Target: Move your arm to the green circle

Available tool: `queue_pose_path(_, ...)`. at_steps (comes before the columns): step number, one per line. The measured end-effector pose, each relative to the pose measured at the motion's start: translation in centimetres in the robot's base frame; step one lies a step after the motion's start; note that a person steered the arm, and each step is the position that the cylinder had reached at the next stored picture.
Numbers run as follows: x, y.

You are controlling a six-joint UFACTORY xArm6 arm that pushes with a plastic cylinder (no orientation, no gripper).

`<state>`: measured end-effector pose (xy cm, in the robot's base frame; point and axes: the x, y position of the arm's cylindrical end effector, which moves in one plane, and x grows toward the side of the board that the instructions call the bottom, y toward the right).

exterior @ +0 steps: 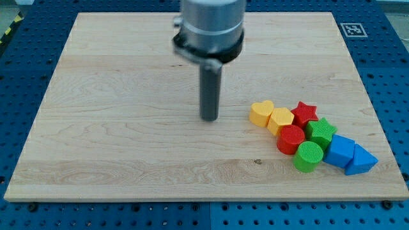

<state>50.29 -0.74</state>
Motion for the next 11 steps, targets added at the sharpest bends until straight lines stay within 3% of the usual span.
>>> queue_pose_path(2, 1.5, -0.1)
queue_pose_path(3, -2.6, -1.1)
queue_pose_path(4, -9.8, 0.3)
queue_pose_path(5, -13.8, 6.8)
queue_pose_path(7, -13.9, 25.7)
queue_pose_path(8, -12.2, 29.7)
queue_pose_path(11, -11.8, 29.8)
